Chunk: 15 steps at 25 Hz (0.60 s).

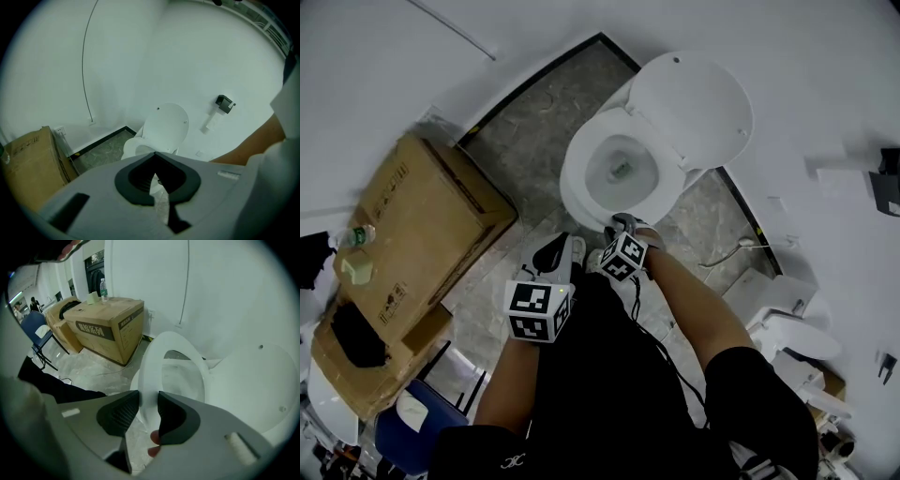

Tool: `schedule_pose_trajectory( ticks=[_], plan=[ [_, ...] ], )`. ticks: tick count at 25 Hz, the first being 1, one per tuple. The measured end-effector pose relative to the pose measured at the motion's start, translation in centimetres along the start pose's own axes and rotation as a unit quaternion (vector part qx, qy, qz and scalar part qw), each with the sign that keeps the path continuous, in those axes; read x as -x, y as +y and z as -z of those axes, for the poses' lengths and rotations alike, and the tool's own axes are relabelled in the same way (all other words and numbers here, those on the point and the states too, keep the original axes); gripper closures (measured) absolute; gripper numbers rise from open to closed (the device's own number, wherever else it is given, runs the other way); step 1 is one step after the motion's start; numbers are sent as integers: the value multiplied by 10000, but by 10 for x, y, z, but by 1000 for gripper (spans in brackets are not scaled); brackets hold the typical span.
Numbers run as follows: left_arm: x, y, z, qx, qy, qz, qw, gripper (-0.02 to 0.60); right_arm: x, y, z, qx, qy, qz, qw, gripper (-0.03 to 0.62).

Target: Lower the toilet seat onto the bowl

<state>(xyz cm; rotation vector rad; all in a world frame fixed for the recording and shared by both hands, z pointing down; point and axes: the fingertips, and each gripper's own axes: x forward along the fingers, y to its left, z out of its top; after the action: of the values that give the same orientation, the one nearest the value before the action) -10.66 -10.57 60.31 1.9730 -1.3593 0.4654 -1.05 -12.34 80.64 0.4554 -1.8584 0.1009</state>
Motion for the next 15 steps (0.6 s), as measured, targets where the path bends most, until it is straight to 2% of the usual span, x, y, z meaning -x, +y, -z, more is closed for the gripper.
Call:
schedule_pose_trajectory(
  ticks=[10,12,13,15],
  plan=[
    [-23,28,42,-68,179,129,9997,572,-74,42,18,299,398,137,9987,447],
    [-26,33,51,-53,215,136,9997,572,-85,49,21,155,457,-23,9988,453],
    [-28,36,56,-32,242,132,9996,572,-90,53,23,59,471,-110,9988,479],
    [-31,42,66,24,298,116,9995,572,-101,56,26,11,509,-113,9986,480]
  ],
)
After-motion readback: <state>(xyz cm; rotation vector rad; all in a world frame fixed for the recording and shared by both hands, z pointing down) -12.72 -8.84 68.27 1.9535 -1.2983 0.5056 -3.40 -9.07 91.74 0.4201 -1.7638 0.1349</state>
